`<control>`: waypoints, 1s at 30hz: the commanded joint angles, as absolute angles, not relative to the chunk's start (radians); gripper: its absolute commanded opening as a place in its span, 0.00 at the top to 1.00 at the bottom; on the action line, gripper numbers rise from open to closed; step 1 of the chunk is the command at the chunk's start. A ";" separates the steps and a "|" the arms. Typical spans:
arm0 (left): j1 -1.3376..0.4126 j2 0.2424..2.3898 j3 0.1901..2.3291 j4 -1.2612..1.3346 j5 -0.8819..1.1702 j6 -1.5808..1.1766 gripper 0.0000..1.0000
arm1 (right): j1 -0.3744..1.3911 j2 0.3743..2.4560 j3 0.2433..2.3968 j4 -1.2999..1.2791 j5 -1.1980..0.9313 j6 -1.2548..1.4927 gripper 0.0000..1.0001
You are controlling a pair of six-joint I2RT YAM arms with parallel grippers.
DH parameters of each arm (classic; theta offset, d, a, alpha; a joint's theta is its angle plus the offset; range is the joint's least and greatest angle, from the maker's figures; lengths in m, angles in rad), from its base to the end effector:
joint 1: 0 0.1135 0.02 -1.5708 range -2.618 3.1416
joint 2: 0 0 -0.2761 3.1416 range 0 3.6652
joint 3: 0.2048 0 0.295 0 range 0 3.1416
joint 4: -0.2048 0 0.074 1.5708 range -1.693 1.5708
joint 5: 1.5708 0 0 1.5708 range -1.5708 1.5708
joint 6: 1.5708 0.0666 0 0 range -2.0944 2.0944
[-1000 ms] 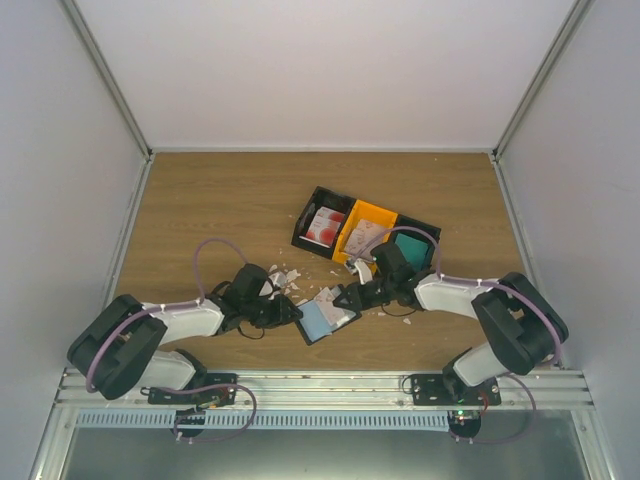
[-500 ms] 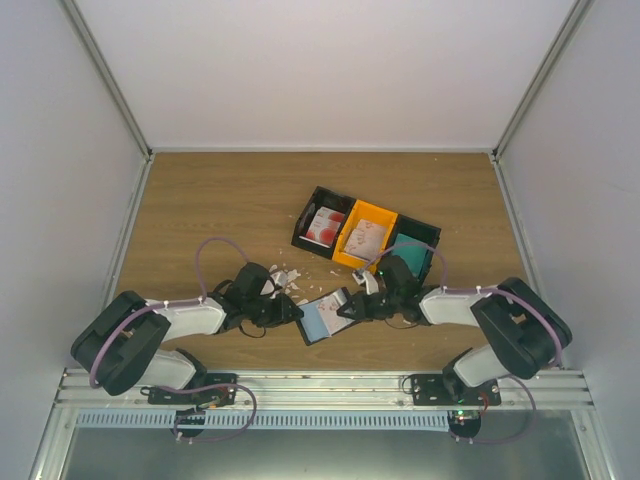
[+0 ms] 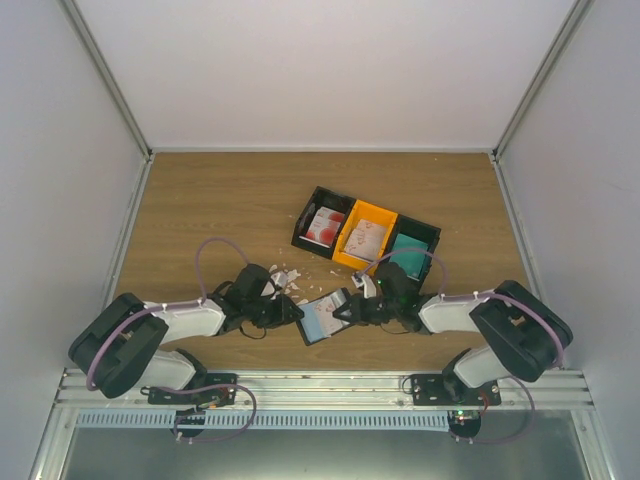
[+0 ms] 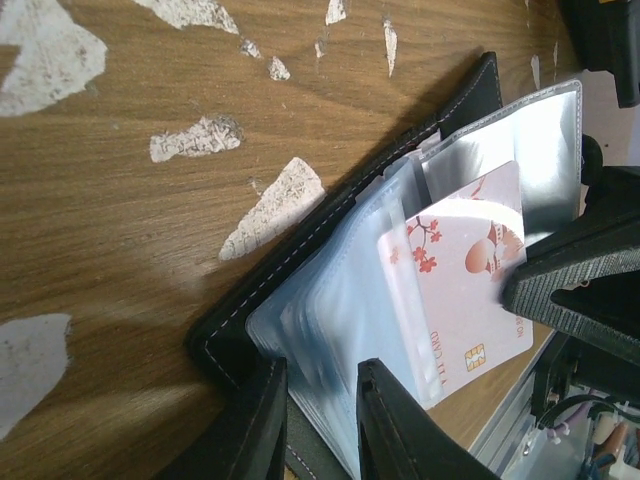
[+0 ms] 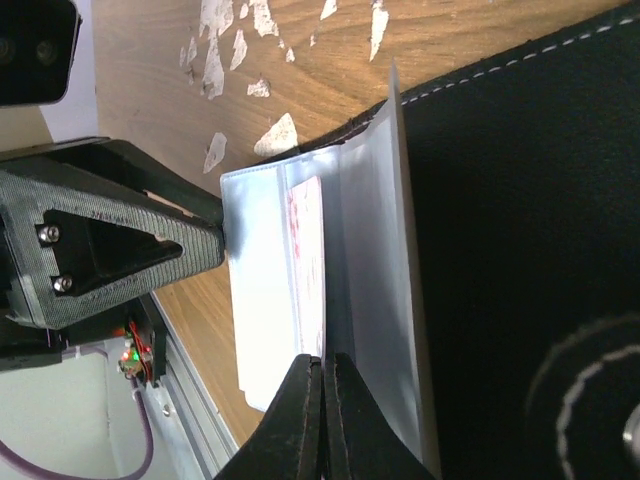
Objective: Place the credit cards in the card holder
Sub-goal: Insert the credit card into the card holder.
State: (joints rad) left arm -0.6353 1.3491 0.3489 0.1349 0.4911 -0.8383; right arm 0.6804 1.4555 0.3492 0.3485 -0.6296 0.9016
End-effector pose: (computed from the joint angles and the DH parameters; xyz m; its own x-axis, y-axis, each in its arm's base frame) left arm 0.1841 -0.1747 0.0711 -0.9818 -0.0907 -0.1667 0.0589 0.6892 -0.7222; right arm 0.1806 0.1966 0.0685 -0.9910 0.0135 -0.1332 -0.1026 0.5620 0.8208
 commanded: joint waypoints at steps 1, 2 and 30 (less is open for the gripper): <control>-0.656 1.341 0.316 0.119 0.480 -0.848 0.77 | 0.699 1.497 0.342 0.390 -0.591 0.943 1.00; -0.658 1.343 0.314 0.122 0.479 -0.847 0.78 | 0.702 1.504 0.345 0.392 -0.591 0.945 1.00; -0.672 1.388 0.298 0.165 0.475 -0.834 0.89 | 0.808 1.621 0.385 0.444 -0.594 0.969 0.96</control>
